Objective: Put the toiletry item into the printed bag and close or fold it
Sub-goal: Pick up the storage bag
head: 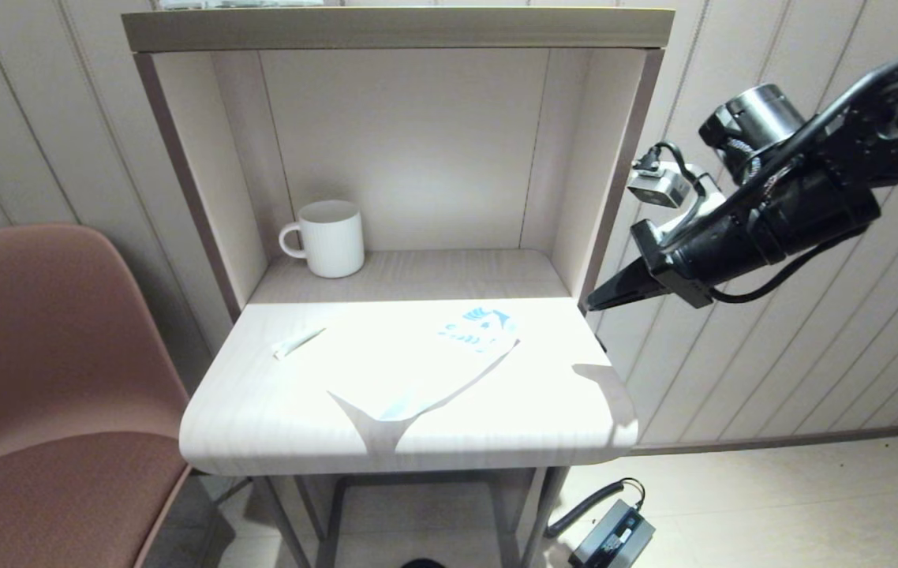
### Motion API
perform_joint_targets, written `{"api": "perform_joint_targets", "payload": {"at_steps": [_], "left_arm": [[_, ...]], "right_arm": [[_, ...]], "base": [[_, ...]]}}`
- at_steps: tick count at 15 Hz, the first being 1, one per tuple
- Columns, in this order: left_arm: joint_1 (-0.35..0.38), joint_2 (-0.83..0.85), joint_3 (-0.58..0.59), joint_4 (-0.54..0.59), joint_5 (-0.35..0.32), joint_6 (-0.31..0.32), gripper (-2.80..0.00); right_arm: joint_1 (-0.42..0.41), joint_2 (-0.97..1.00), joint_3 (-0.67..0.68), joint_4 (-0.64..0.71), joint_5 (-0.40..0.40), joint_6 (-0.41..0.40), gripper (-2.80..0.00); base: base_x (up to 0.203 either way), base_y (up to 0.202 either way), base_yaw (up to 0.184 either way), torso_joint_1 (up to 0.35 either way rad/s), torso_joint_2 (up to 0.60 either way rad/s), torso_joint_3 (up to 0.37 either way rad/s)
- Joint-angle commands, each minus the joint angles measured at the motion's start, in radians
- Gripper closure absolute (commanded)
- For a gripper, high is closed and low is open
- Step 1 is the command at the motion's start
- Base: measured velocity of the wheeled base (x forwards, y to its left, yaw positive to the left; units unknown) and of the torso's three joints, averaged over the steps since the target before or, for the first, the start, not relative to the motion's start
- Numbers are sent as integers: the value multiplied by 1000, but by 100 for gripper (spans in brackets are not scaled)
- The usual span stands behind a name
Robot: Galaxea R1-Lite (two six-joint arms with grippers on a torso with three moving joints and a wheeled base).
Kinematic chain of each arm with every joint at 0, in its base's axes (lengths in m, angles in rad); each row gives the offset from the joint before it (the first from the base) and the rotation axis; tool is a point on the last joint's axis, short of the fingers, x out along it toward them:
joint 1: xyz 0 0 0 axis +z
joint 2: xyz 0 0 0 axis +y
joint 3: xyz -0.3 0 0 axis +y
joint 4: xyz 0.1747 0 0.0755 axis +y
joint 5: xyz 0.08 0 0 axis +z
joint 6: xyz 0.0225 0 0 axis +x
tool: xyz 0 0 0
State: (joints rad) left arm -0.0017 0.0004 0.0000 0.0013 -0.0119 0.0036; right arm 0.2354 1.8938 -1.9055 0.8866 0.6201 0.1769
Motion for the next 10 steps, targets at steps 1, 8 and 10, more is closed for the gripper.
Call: {"api": "perform_joint_targets", "payload": {"at_steps": [1, 8, 10], "left_arm": [[0, 0, 0, 0, 0, -1, 0], [0, 0, 0, 0, 0, 1, 0], [0, 0, 0, 0, 0, 1, 0]], "right_arm": [[33, 61, -27, 4, 0, -9, 0], [41, 70, -38, -40, -25, -1, 0], [43, 81, -31, -40, -67, -8, -280]], "base": [[0, 0, 0, 0, 0, 0], [0, 0, 0, 0, 0, 0], [0, 0, 0, 0, 0, 0]]}}
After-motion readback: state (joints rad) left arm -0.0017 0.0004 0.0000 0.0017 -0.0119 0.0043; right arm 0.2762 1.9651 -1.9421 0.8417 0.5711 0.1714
